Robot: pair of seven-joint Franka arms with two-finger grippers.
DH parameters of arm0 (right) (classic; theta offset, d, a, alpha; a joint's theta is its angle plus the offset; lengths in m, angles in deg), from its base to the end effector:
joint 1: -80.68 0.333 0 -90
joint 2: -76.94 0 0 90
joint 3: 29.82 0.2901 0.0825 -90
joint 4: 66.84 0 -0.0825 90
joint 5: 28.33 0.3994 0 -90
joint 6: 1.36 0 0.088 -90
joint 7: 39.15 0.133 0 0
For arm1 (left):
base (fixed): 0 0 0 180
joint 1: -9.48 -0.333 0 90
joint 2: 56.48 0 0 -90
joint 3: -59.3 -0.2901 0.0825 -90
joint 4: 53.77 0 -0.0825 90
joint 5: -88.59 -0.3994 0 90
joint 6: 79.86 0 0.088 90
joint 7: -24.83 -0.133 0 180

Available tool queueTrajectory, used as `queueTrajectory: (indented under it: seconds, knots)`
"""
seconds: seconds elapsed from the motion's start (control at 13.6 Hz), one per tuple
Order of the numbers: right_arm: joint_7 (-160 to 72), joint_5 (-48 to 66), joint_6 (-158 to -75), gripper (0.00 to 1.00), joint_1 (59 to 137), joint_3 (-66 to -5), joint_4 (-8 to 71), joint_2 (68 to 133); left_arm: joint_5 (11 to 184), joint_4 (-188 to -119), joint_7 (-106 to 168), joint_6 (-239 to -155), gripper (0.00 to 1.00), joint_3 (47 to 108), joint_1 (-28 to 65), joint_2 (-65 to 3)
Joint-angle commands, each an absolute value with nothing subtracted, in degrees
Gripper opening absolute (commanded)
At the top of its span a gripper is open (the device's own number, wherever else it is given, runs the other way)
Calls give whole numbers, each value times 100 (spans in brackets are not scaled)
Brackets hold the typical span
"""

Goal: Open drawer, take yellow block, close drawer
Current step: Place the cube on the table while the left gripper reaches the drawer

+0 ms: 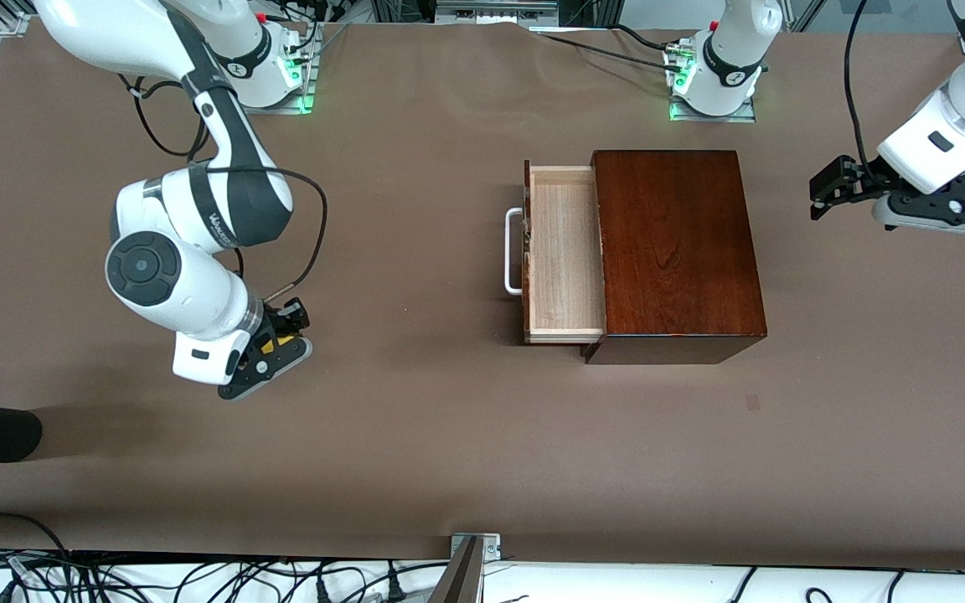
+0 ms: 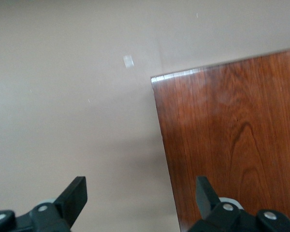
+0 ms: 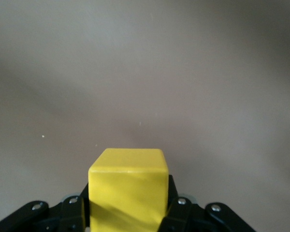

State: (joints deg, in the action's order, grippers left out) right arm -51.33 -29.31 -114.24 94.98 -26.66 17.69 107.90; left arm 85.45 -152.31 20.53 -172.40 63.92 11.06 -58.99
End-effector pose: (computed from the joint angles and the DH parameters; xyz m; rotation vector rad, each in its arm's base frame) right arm 0.6676 0.2035 0.3055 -3.0259 -0.8003 0.0709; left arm 0.5528 -0.0536 0.5285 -3.0675 0.2879 0.0926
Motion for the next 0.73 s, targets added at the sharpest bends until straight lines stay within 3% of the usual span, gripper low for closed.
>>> queueTrajectory:
  seconds: [0.0,0.37,0.51,0.66]
  knots:
    - [-4524,-2754,-12253,0,9448,-2745,3095,10304,8884,-15194,1554,-16829,100,6868,1098,-5947]
    - [-3628,-2745,-13080,0,9439,-2833,3931,10445,9305,-14992,462,-16608,100,7817,1142,-5606]
    - [-3100,-2745,-13912,0,9439,-2833,4554,10453,9824,-14931,549,-16617,100,8362,1186,-5132]
    - [-2861,-2745,-14556,0,9448,-2833,5012,10488,9817,-14188,576,-16625,100,8793,1264,-4448]
